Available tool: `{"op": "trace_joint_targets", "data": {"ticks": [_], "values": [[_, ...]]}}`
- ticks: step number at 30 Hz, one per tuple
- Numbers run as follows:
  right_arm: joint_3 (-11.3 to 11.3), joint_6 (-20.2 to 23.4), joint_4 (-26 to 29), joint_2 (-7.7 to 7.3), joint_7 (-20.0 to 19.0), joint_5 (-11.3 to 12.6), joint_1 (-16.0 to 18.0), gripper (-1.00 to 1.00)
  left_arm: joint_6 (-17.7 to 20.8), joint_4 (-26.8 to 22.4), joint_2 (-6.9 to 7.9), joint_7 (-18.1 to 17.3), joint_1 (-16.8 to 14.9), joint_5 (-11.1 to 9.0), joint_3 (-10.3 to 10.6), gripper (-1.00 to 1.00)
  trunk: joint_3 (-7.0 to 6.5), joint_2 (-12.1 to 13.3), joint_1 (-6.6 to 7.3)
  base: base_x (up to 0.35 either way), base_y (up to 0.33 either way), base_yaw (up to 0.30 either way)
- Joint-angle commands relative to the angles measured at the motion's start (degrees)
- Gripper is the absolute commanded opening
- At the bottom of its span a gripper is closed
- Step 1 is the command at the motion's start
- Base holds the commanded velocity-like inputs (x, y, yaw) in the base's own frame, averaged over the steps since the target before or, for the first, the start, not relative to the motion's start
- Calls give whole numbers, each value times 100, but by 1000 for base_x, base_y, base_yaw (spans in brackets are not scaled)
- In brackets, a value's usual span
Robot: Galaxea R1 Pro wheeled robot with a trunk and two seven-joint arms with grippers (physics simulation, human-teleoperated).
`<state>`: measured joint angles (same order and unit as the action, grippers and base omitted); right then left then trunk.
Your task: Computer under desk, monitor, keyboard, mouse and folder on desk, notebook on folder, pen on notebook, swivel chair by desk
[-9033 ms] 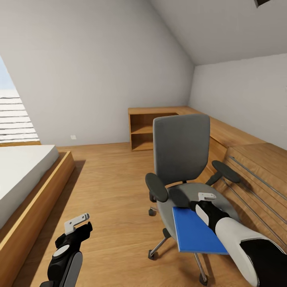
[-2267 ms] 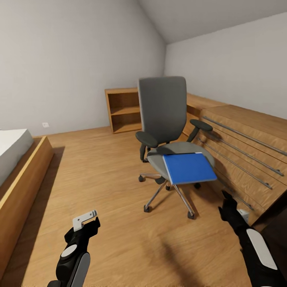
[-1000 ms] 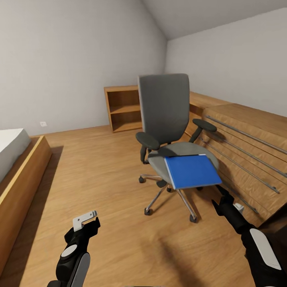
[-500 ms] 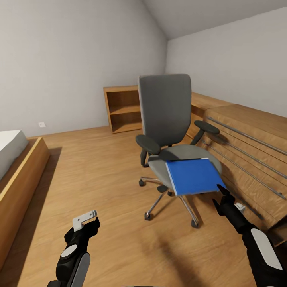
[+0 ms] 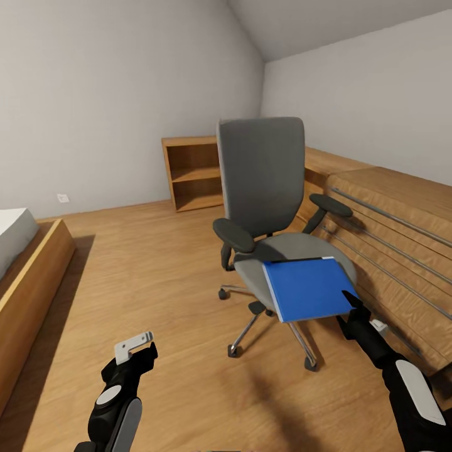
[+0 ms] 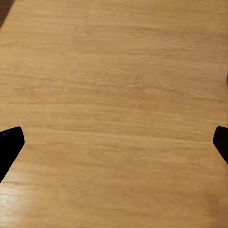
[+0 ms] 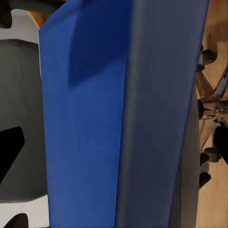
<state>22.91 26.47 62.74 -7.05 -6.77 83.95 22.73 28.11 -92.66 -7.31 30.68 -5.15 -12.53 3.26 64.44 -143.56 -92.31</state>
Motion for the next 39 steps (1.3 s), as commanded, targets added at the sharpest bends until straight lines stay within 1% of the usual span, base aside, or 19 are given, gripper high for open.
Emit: {"op": "trace_joint_targets", "data": {"ticks": [1,13,16,19,24,39], "values": [[12,34,-2,-2,-8,16,4,100,14,-7,1,52,-3,-57,8,100,5,-2,0,92,0,0],[27,31,-7,-6,1,16,4,100,19,-5,1,52,-3,-57,8,100,5,-2,0,28,0,0],[95,31,-7,-5,5,19,4,100,19,-3,1,52,-3,-57,8,100,5,-2,0,3,0,0],[215,27,-7,2,8,23,4,100,19,-3,1,52,-3,-57,8,100,5,-2,0,2,0,0],[291,26,-7,8,9,24,4,100,19,-3,1,52,-3,-57,8,100,5,-2,0,0,0,0],[325,25,-6,7,17,22,4,100,19,-5,1,52,-3,-57,4,100,5,-2,0,0,0,0]]}}
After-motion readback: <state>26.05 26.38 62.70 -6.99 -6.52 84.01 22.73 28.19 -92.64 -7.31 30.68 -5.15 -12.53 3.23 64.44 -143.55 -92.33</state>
